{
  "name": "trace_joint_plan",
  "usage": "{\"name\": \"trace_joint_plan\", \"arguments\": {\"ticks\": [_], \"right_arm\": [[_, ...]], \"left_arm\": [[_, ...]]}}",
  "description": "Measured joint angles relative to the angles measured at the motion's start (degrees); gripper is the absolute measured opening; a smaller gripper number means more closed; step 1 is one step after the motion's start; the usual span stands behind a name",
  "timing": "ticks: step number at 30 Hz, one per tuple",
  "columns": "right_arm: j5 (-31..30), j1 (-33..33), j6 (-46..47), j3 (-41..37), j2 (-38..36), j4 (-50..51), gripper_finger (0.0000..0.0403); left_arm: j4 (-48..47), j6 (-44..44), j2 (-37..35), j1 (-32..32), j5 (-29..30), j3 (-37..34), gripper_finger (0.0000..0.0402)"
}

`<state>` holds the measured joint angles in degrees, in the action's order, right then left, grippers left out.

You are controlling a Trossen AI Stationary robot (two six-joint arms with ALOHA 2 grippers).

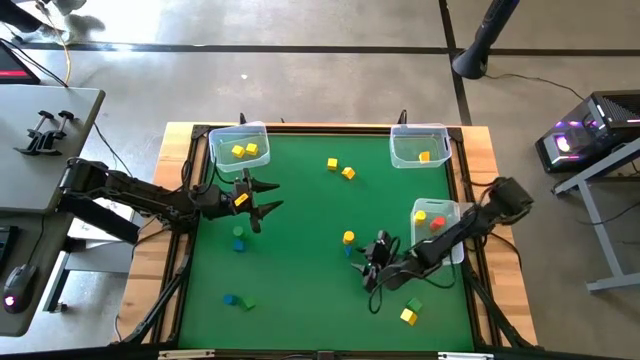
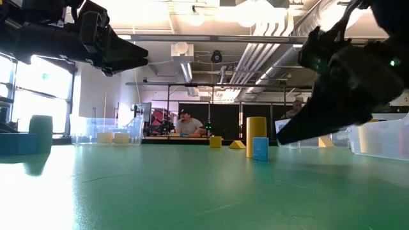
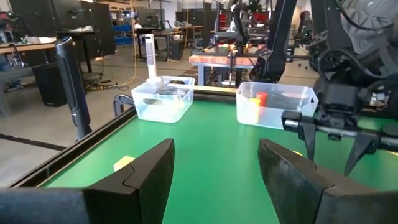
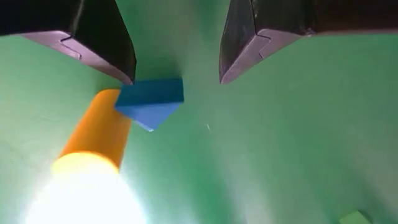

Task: Sort blocks by size
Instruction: Put the blue triangular block into the top right transparent bin

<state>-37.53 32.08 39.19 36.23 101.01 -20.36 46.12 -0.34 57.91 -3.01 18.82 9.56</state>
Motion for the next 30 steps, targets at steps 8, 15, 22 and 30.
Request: {"name": "trace_joint_plan", "arguments": {"ticks": [8,15,22,30], "right_arm": [[-1.74,-1.56,4.17,5.04,6.83,0.55,0.022],[-6.27,-1.57,11.49,7.86,10.05,3.85,0.022],[-8.14,-2.59,13.9,8.07,10.27,4.63,0.022],[-8.21,-3.57,16.12,8.07,10.08,5.04,0.022]], "left_arm": [[-0.03,-0.02,0.0,-0.02,-0.03,0.0,0.0218],[-0.05,-0.04,0.0,-0.02,-0.14,0.0,0.0218],[-0.05,-0.08,0.0,-0.02,-0.25,0.0,0.0218],[-0.08,-0.52,0.0,-0.02,-0.27,0.0,0.0218]]}}
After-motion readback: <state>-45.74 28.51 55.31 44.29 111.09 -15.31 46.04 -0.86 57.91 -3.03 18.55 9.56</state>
